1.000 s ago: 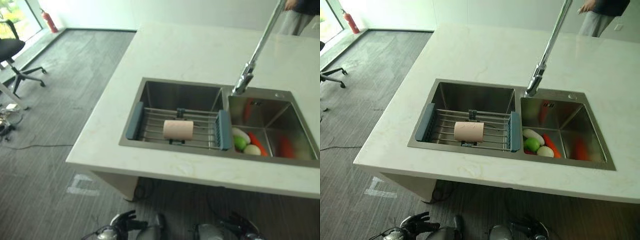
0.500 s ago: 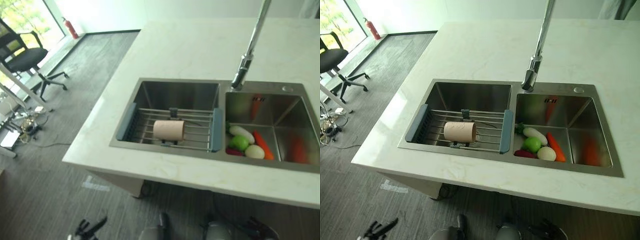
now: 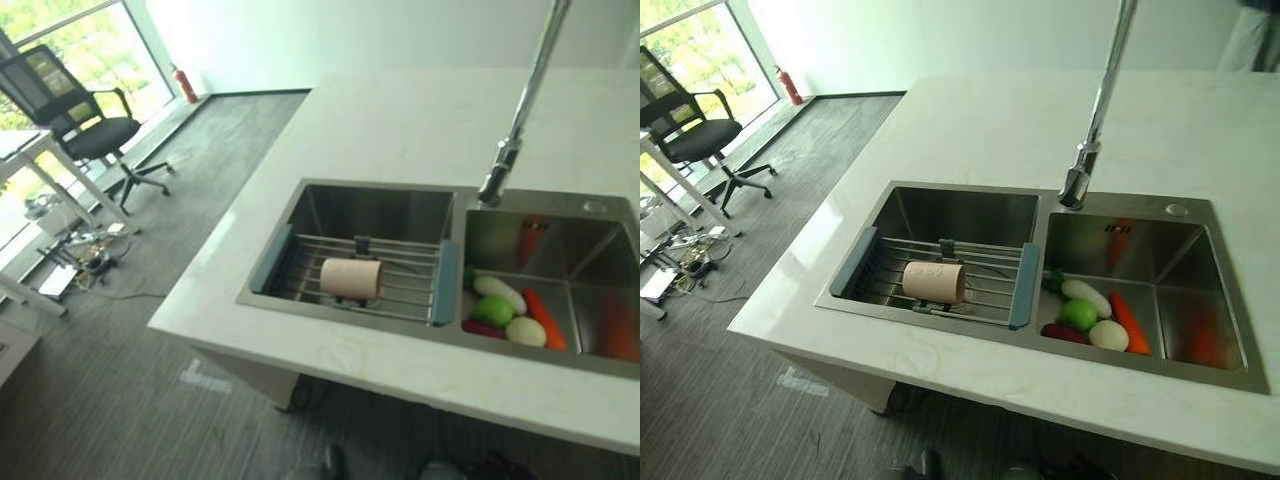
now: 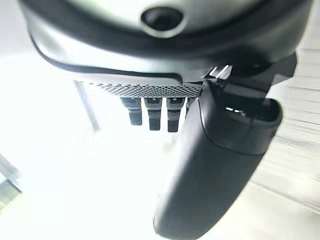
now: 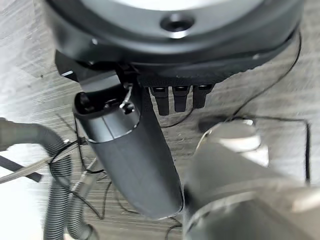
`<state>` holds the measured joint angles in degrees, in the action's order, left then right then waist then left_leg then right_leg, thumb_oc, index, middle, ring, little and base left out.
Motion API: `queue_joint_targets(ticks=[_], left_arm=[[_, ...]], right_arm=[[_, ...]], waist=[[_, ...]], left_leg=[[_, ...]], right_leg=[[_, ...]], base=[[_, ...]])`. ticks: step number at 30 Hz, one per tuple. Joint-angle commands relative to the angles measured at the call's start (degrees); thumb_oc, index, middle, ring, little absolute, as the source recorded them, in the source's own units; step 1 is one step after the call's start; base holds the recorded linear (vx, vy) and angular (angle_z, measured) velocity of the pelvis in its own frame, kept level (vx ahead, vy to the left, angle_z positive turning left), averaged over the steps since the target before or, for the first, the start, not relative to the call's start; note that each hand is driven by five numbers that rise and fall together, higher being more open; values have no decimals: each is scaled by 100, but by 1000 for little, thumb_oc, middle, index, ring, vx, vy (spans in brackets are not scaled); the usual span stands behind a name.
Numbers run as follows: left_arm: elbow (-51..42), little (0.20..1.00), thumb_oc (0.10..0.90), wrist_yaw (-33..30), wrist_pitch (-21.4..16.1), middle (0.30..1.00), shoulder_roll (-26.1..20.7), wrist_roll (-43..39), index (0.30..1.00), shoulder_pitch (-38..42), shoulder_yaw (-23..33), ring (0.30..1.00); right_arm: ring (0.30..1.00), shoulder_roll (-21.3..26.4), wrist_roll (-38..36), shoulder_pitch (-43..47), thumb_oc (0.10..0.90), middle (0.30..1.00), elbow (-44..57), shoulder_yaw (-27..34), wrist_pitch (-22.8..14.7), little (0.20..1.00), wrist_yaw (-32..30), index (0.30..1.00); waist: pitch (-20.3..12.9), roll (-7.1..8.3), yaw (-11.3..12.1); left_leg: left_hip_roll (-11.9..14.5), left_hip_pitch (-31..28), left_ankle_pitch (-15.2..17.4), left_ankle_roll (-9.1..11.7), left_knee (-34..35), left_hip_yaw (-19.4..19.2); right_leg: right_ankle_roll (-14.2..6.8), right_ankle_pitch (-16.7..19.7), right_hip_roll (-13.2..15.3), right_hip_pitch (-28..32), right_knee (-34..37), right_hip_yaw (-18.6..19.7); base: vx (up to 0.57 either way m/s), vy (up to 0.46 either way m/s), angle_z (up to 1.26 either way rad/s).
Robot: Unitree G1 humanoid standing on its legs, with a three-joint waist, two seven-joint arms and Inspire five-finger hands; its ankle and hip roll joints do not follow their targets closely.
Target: Place the dishes in the dishwasher.
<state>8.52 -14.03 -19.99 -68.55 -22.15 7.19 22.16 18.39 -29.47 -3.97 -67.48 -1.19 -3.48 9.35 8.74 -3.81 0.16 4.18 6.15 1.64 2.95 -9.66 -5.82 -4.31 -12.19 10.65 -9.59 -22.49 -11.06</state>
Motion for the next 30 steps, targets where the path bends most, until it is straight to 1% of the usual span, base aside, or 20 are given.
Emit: queue_joint_targets(ticks=[1, 4, 6, 8, 9, 12, 14, 16, 19, 20, 22, 25, 27, 29, 30], left_arm=[[-100, 900, 800, 1127, 441, 900, 348, -1524, 900, 797, 259, 900], [-551, 900, 800, 1463, 938, 900, 764, -1154, 900, 1294, -326, 900], [-603, 900, 800, 1633, 1286, 900, 917, -820, 900, 1591, -802, 900], [-589, 900, 800, 1694, 1414, 900, 977, -650, 900, 1730, -1052, 900], [-540, 900, 800, 1835, 1519, 900, 1010, -521, 900, 1867, -1281, 900], [-506, 900, 800, 2210, 1806, 900, 1033, -245, 900, 2025, -1690, 900], [-449, 900, 800, 2435, 1752, 900, 1027, 35, 900, 2103, -1897, 900], [-401, 900, 800, 2652, 1624, 900, 954, 613, 900, 2229, -2237, 900], [-297, 900, 800, 2889, 1723, 900, 906, 778, 900, 2370, -2588, 900], [-265, 900, 800, 3032, 1735, 900, 905, 870, 900, 2439, -2712, 900], [-278, 900, 800, 3192, 1791, 900, 851, 833, 900, 2515, -2902, 900], [-364, 900, 800, 3365, 1714, 900, 776, 643, 900, 2561, -2995, 900], [-447, 900, 800, 3552, 1476, 900, 697, 460, 900, 2623, -3059, 900], [-643, 900, 800, 3708, 1366, 900, 640, 451, 900, 2700, -3200, 900], [-642, 900, 800, 3670, 1419, 900, 649, 505, 900, 2760, -3281, 900]], right_arm=[[900, 97, -80, -64, 800, 900, -76, 51, -38, 900, 90, 900], [900, 38, 30, -116, 800, 900, -138, 137, -9, 900, 135, 900], [900, 38, 8, -118, 800, 900, -213, 171, 17, 900, 154, 900], [900, 31, -10, -125, 800, 900, -252, 187, 28, 900, 159, 900], [900, 28, -37, -135, 800, 900, -271, 230, 63, 900, 160, 900], [900, 25, -101, -177, 800, 900, -262, 264, 73, 900, 149, 900], [900, 35, -116, -174, 800, 900, -264, 287, 100, 900, 146, 900], [900, 58, -232, -176, 800, 900, -284, 318, 94, 900, 183, 900], [900, 89, -862, -166, 800, 900, -280, 447, 151, 900, 85, 900], [900, 102, -935, -161, 800, 900, -287, 526, 157, 900, 80, 900], [900, 136, -891, -167, 800, 900, -238, 641, 128, 900, 45, 900], [900, 156, -875, -208, 800, 900, -196, 753, 123, 900, 4, 900], [900, 175, -887, -235, 800, 900, -192, 813, 137, 900, 27, 900], [900, 186, -860, -235, 800, 900, -185, 852, 178, 900, 49, 900], [900, 180, -880, -225, 800, 900, -170, 816, 207, 900, 16, 900]], waist=[[46, -44, -229], [37, -3, -331], [51, 14, -431], [59, 15, -476], [71, 13, -513], [108, -24, -625], [120, -48, -659], [159, -95, -735], [176, -139, -802], [177, -161, -823], [194, -211, -872], [185, -259, -913], [174, -279, -933], [162, -303, -953], [142, -315, -969]], left_leg=[[35, -71, 1027, 45, -753, 85], [49, -138, 1051, 32, -753, 6], [70, -156, 1044, 24, -753, -60], [84, -162, 1041, 21, -753, -103], [101, -170, 1037, 19, -753, -151], [113, -180, 1022, 18, -753, -227], [112, -174, 1014, 16, -753, -251], [110, -153, 995, 22, -753, -293], [103, -142, 984, 29, -753, -347], [99, -136, 980, 31, -753, -370], [82, -138, 979, 34, -753, -415], [52, -151, 993, 34, -753, -458], [40, -161, 1002, 33, -753, -485], [24, -172, 1013, 38, -753, -509], [17, -170, 1020, 37, -753, -530]], right_leg=[[-579, 281, -25, 443, 530, 176], [-596, 302, -62, 447, 530, 280], [-613, 332, -82, 409, 530, 362], [-622, 347, -88, 385, 530, 398], [-632, 360, -96, 361, 530, 436], [-652, 394, -117, 312, 530, 533], [-659, 412, -121, 285, 530, 570], [-670, 448, -113, 230, 530, 614], [-686, 470, -107, 190, 530, 661], [-694, 483, -101, 168, 530, 683], [-708, 503, -84, 139, 530, 721], [-729, 515, -72, 121, 530, 766], [-742, 526, -63, 114, 530, 778], [-758, 545, -39, 108, 530, 781], [-767, 547, -31, 94, 530, 799]], base=[[101, -54, -13], [74, -42, -32], [31, -55, -25], [2, -51, -18], [-7, -58, -25], [-9, -39, -12], [-23, -18, -9], [-48, -14, -7], [-34, 4, -10], [-32, 20, -7], [-28, 38, -12], [-15, 39, -6], [0, 0, 0], [-3, 44, 4], [3, 51, 5]])
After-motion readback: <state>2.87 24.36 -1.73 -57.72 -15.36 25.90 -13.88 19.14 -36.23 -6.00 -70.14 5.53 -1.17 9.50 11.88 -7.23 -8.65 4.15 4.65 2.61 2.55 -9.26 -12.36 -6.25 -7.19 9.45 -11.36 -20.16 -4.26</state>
